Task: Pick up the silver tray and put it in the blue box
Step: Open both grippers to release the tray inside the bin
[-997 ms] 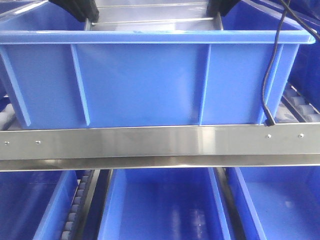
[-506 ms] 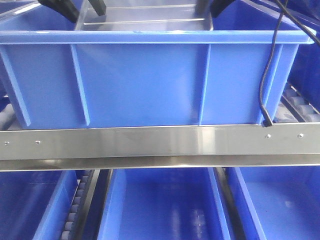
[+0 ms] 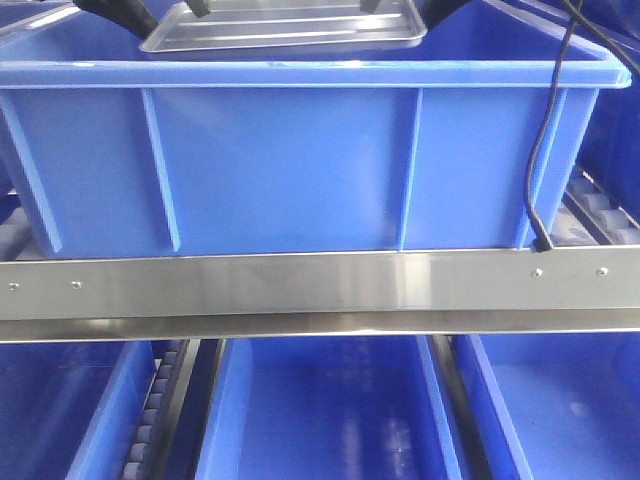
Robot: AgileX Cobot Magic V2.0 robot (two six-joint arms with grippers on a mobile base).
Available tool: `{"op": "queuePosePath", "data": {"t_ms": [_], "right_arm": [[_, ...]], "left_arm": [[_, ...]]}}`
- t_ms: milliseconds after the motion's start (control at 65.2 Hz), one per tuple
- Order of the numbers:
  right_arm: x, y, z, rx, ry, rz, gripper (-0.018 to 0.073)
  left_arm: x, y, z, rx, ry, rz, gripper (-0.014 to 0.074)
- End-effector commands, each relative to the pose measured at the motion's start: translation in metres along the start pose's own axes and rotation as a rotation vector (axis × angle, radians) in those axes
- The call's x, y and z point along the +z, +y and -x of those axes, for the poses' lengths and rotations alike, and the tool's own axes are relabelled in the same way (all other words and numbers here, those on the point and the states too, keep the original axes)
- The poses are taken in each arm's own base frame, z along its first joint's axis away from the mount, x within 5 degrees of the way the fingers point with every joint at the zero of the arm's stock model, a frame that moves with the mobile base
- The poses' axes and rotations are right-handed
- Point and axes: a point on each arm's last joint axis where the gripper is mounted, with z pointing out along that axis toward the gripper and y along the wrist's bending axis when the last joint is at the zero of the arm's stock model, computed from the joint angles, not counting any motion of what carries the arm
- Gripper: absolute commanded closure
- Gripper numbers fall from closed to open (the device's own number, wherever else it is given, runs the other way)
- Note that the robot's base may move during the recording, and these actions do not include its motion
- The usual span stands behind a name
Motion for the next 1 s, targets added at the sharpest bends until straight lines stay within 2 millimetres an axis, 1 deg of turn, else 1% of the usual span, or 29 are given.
{"op": "queuePosePath", "data": {"t_ms": [0,92,337,414,445,475,552,598,629,644,690,828,890,982], "right_arm": [[-0.038,0.011,0.026,-0.044,-0.196,0.043,0.0093],[-0.038,0.009,0.027,-0.070,-0.202,0.017,0.0093],[-0.038,0.008,0.027,-0.079,-0.209,0.009,0.0093],[-0.038,0.008,0.027,-0.079,-0.208,0.009,0.0097],[-0.038,0.008,0.027,-0.079,-0.208,0.009,0.0115],[-0.038,0.008,0.027,-0.079,-0.204,0.008,0.0161],[-0.038,0.008,0.026,-0.079,-0.197,0.006,0.0348],[-0.038,0.008,0.026,-0.079,-0.197,0.006,0.0480],[-0.038,0.008,0.026,-0.079,-0.201,0.007,0.0523],[-0.038,0.008,0.027,-0.079,-0.204,0.008,0.0511],[-0.038,0.008,0.027,-0.079,-0.210,0.009,0.0487],[-0.039,0.009,0.028,-0.071,-0.221,0.020,0.0491],[-0.040,0.010,0.027,-0.066,-0.209,0.023,0.0507],[-0.041,0.012,0.025,-0.068,-0.216,0.031,0.0508]], "left_arm": [[-0.031,-0.014,0.020,0.013,-0.154,-0.042,0.0316],[-0.031,-0.011,0.021,0.042,-0.159,-0.014,0.0317],[-0.031,-0.010,0.021,0.042,-0.160,-0.011,0.0317],[-0.031,-0.010,0.021,0.042,-0.160,-0.011,0.0331],[-0.031,-0.010,0.021,0.042,-0.158,-0.011,0.0346],[-0.031,-0.010,0.021,0.042,-0.156,-0.010,0.0376],[-0.031,-0.010,0.021,0.042,-0.156,-0.010,0.0479],[-0.031,-0.010,0.021,0.042,-0.160,-0.011,0.0553],[-0.031,-0.010,0.021,0.042,-0.165,-0.012,0.0602],[-0.030,-0.010,0.021,0.041,-0.163,-0.011,0.0619],[-0.029,-0.010,0.021,0.041,-0.161,-0.010,0.0602],[-0.028,-0.009,0.021,0.036,-0.155,-0.011,0.0603],[-0.033,-0.010,0.022,0.038,-0.163,-0.014,0.0603],[-0.047,-0.014,0.024,0.058,-0.194,-0.011,0.0602]]}}
